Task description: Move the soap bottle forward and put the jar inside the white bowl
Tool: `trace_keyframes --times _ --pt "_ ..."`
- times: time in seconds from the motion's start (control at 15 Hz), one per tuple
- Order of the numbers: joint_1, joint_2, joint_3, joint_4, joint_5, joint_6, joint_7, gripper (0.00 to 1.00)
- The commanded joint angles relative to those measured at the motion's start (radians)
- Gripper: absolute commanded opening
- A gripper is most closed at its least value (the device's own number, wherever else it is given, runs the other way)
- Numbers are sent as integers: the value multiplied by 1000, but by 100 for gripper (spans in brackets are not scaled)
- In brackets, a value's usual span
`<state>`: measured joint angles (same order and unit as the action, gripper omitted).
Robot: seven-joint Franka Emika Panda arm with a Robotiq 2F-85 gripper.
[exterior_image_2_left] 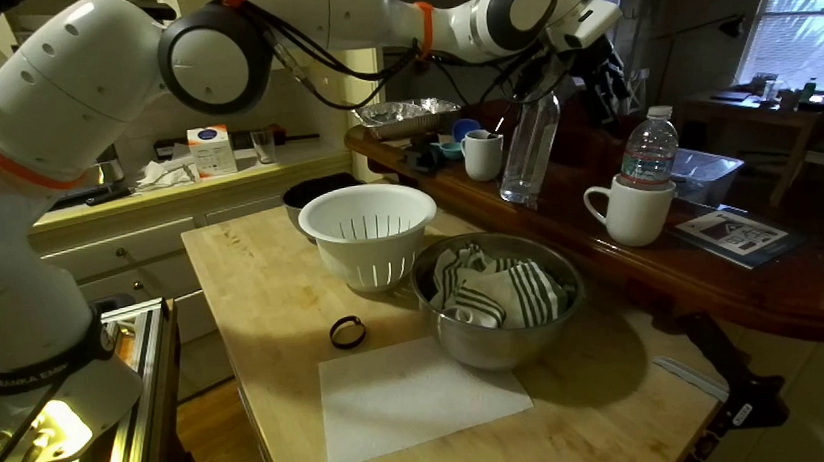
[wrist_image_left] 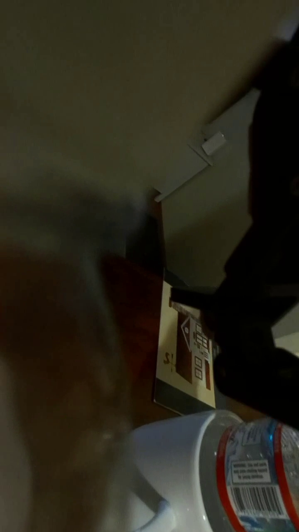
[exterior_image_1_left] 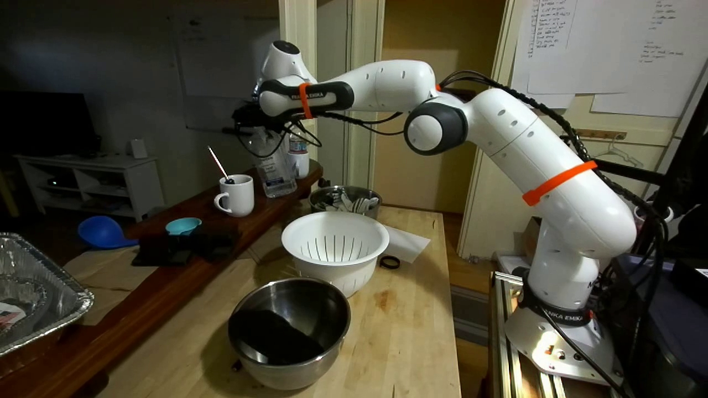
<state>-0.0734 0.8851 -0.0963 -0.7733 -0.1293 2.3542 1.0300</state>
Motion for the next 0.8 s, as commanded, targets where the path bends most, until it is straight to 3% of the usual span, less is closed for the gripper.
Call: trace_keyframes --times 0.0,0.33,0.73 --pt "-44 54 115 71 62 42 -211 100" --pt "-110 58 278 50 104 141 -534 100" --pt "-220 79 523 40 143 154 -954 100"
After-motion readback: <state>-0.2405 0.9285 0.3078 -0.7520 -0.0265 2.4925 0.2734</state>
